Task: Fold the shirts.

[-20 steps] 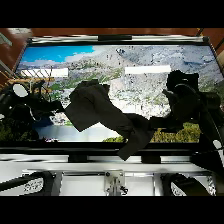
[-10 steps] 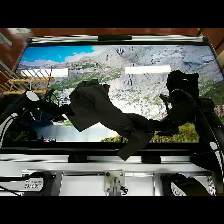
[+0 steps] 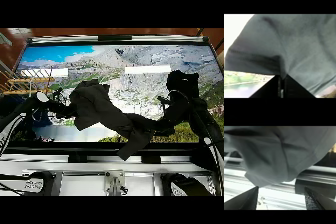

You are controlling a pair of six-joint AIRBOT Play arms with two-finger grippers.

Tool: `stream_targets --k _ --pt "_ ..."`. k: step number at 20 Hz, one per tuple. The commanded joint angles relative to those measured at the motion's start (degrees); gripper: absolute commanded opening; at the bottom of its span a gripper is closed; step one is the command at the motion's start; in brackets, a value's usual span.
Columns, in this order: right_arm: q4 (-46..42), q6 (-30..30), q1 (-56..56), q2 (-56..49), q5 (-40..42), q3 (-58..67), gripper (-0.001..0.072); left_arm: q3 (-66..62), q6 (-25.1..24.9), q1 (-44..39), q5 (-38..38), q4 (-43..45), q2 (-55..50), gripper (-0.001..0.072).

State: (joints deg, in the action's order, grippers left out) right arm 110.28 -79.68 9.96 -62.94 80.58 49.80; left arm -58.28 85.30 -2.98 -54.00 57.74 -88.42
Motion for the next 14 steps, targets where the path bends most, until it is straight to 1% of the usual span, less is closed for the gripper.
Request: stream_targets --k 1,4,6,8,9,10,11,12,14 --pt "2.1 -0.5 0.0 -1.6 -1.8 -4.9 0.0680 -2.8 -3.2 -0.2 -2.6 -0.8 0.2 0.0040" --pt "9.6 -4.4 2.1 -1.6 -8.3 -10.4 0.0680 -5.4 -3.9 -0.2 -4.1 -0.8 0.7 0.0040" --pt "9.9 -6.4 7.0 -1.6 -13.7 -12.4 0.0680 -6.2 -4.6 -0.2 -4.1 -0.8 2.1 0.0040" --pt "8.2 -6.4 11.2 -1.9 -18.6 -13.5 0.0676 -6.6 -5.5 -0.2 -4.0 -0.7 4.3 0.0040" --pt "6.4 -5.2 12.6 -2.4 -20.5 -13.5 0.0671 -7.0 -6.9 -0.2 -4.0 -0.7 5.6 0.0039" --pt "4.7 -4.2 13.1 -2.6 -22.1 -13.5 0.0568 -7.6 -8.2 -0.2 -4.0 -0.7 6.9 0.0040" --pt "3.3 -3.7 13.0 -2.5 -22.5 -13.2 0.0245 -8.8 -9.6 -0.2 -3.9 -0.7 8.5 0.0039" --pt "1.5 -3.2 12.6 -2.5 -21.2 -12.1 0.0090 -10.4 -9.7 -0.2 -3.9 -0.7 10.2 0.0039" --pt "-3.1 -7.0 12.2 -1.3 -13.6 -6.6 0.0085 -15.4 -10.2 -0.2 -3.7 -0.6 14.1 0.0039"
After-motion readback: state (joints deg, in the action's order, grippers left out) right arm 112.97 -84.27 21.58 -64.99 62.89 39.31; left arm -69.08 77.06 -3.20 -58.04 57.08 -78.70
